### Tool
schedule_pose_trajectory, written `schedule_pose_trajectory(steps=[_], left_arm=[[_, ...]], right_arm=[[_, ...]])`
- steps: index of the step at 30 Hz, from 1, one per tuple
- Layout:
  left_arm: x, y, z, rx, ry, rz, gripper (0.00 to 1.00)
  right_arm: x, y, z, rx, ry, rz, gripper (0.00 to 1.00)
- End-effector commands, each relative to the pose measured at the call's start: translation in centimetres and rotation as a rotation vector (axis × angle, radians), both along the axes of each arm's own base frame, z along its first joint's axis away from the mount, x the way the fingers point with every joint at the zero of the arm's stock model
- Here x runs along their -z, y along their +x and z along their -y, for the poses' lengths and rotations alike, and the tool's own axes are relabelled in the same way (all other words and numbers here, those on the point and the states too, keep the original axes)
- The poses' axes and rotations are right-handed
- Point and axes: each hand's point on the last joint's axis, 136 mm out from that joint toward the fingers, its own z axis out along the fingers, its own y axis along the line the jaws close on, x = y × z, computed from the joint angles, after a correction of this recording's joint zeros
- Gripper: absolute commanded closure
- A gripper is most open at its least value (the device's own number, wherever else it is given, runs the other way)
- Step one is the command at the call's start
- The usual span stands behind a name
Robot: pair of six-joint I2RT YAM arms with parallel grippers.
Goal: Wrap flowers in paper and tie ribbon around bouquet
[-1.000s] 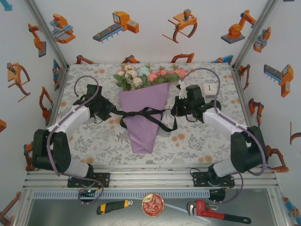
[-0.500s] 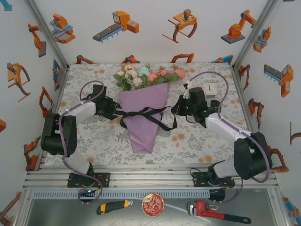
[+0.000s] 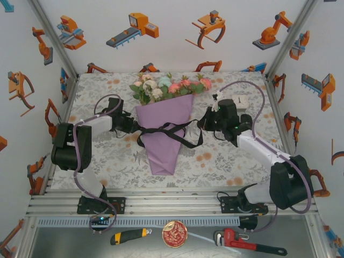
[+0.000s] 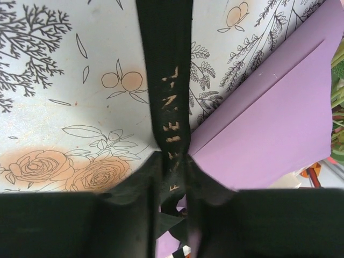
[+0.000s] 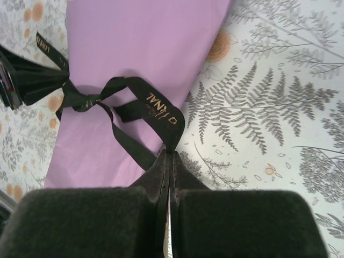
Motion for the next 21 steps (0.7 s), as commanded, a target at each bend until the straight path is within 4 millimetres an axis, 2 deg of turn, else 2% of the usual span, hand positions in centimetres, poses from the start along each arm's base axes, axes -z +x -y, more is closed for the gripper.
schedule_pose_trajectory(steps=[1,2,5,8,9,10,12,13,14,15,18,21], left_arm=[[-0.6,0.2,-0.5,-0.025,-0.010,0.006,0.93],[-0.7,0.1,-0.7,-0.025,-0.004,0.005,0.99],[-1.2,0.0,-2.2,-0.035,0.019,0.007,1.00],[-1.9,-0.2,-3.7,-0.041,0.042,0.013,1.00],[-2.0,-0.3,-4.1,-0.043,0.050,0.014,1.00],[-2.0,-0.5,-4.5,-0.043,0.054,0.011,1.00],[-2.0,-0.7,-4.9,-0.047,0.048,0.008,1.00],[-2.0,-0.8,-4.9,-0.043,0.043,0.010,1.00],[-2.0,-0.8,-4.8,-0.039,0.038,0.014,1.00],[-2.1,-0.8,-4.7,-0.034,0.029,0.020,1.00],[-2.2,-0.8,-4.2,-0.016,0.017,0.030,1.00],[-2.5,-0.6,-4.0,0.003,0.020,0.038,1.00]], right_arm=[[-2.7,1.2,3.3,0.151,-0.001,0.050,1.00],[-2.9,1.3,4.4,0.194,-0.014,0.053,1.00],[-3.4,1.5,10.9,0.460,-0.113,0.049,1.00],[-2.9,0.6,16.7,0.684,-0.214,0.012,1.00],[-2.4,0.1,18.1,0.725,-0.254,-0.018,0.94],[-1.7,-0.5,19.1,0.752,-0.297,-0.057,0.78],[0.0,-1.5,20.6,0.779,-0.355,-0.151,0.59],[0.5,-1.6,20.7,0.765,-0.354,-0.194,0.44],[0.6,-1.2,20.1,0.715,-0.335,-0.212,0.38],[0.3,-0.3,18.4,0.614,-0.295,-0.205,0.34],[-1.6,2.0,11.3,0.241,-0.117,-0.062,0.30],[-3.0,1.4,4.6,-0.125,-0.059,0.081,0.26]])
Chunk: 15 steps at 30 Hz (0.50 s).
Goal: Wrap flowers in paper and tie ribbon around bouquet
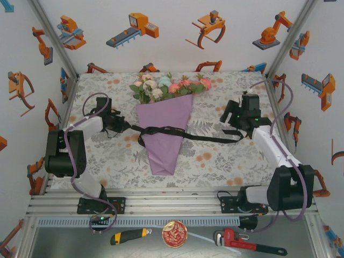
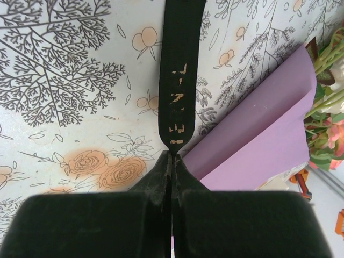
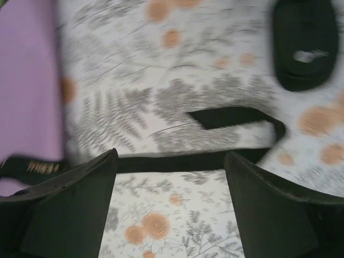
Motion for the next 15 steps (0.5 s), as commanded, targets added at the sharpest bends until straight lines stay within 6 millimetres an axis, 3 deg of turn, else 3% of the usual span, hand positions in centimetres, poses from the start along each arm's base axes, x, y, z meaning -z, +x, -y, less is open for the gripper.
schedule_pose_trajectory(steps=[1,4,7,15], left_arm=[[-0.6,-0.4,0.4,0.042,0.002,0.007,1.00],[-1.0,-0.2,0.5,0.054,0.004,0.019,1.00],[-1.2,0.0,0.7,0.068,0.008,0.024,1.00],[-1.6,-0.3,0.7,0.088,0.018,0.023,1.00]], right_arm=[[-3.1,-1.0,-9.9,-0.576,0.089,0.197,0.26],[-0.9,-2.8,-14.6,-0.877,-0.037,0.219,0.30],[1.9,-3.9,-17.5,-1.081,-0.137,0.217,0.30],[7.4,-3.1,-19.8,-1.168,-0.215,0.078,0.28]])
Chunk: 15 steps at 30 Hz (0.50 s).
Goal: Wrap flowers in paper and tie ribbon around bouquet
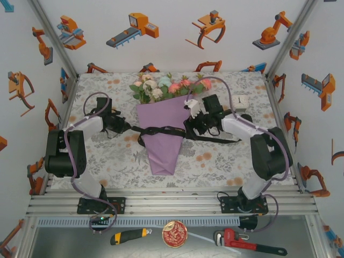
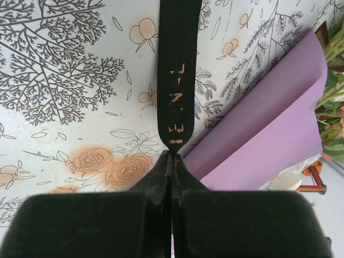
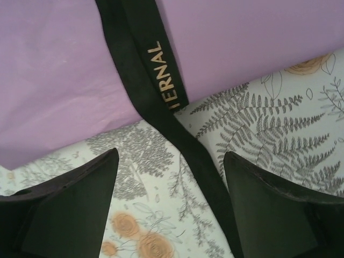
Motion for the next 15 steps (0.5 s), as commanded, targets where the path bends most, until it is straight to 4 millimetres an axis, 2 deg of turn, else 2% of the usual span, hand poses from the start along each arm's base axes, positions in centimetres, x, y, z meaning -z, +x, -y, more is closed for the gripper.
schedule_pose_trajectory(steps=[1,9,15], left_arm=[[-1.8,0.0,0.5,0.036,-0.001,0.025,1.00],[-1.9,-0.3,0.3,0.036,0.007,0.018,1.00],[-1.8,-0.4,0.3,0.032,0.004,0.015,1.00]], right_arm=[[0.8,-0.3,-1.2,-0.099,-0.053,0.018,0.28],[2.8,-0.9,-2.6,-0.141,-0.139,-0.037,0.30],[4.2,0.3,-2.2,-0.066,-0.230,-0.029,0.46]])
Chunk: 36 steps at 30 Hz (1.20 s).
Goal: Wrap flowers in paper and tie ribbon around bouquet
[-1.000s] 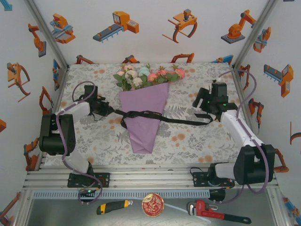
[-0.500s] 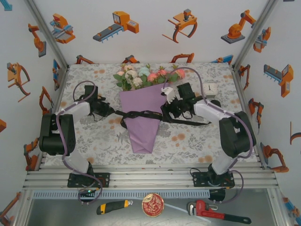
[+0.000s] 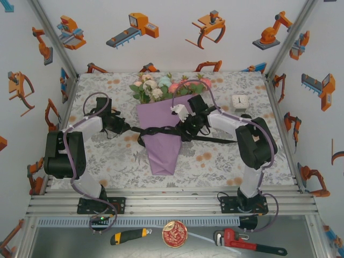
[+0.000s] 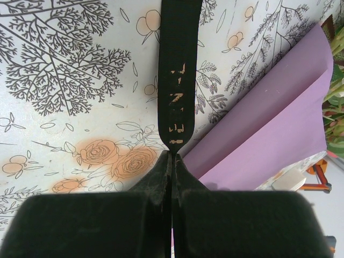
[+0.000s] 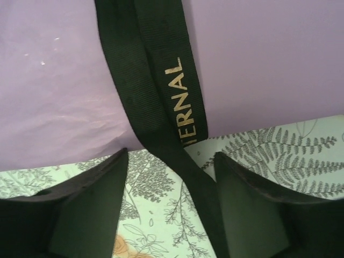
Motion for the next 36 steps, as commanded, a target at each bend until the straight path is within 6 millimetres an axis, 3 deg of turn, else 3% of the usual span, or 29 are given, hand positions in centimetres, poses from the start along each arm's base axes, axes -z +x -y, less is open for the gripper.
schedule_pose_trajectory(steps=[1,7,9,13,19,26,29,32,36], left_arm=[[-1.5,0.1,0.4,0.025,-0.002,0.023,1.00],[-1.5,0.2,0.4,0.020,-0.007,0.026,1.00],[-1.4,0.2,0.4,0.019,-0.009,0.026,1.00],[-1.6,0.2,0.1,0.011,-0.007,0.031,1.00],[-2.4,0.0,-1.2,-0.007,0.006,0.044,1.00],[-2.9,-0.7,-3.7,-0.048,0.017,0.048,1.00],[-3.0,-1.7,-5.1,-0.080,0.023,0.041,1.00],[-2.7,-3.0,-7.2,-0.138,0.022,0.033,1.00],[-2.0,-4.5,-10.1,-0.207,0.021,0.023,1.00]], right_arm=[[0.5,0.5,0.6,0.038,-0.067,0.006,0.47],[0.7,0.0,0.6,0.019,-0.089,-0.001,0.53],[0.8,0.2,0.6,0.026,-0.095,0.006,0.63],[0.5,0.1,1.0,0.034,-0.100,0.015,0.72],[-0.8,0.0,2.0,0.062,-0.052,0.028,1.00],[-3.4,1.2,3.4,0.177,0.068,0.005,1.00],[-4.1,2.7,5.3,0.361,0.118,-0.037,1.00],[-3.4,4.1,9.3,0.673,0.150,-0.140,1.00],[-2.1,3.5,14.0,0.942,0.200,-0.256,1.00]])
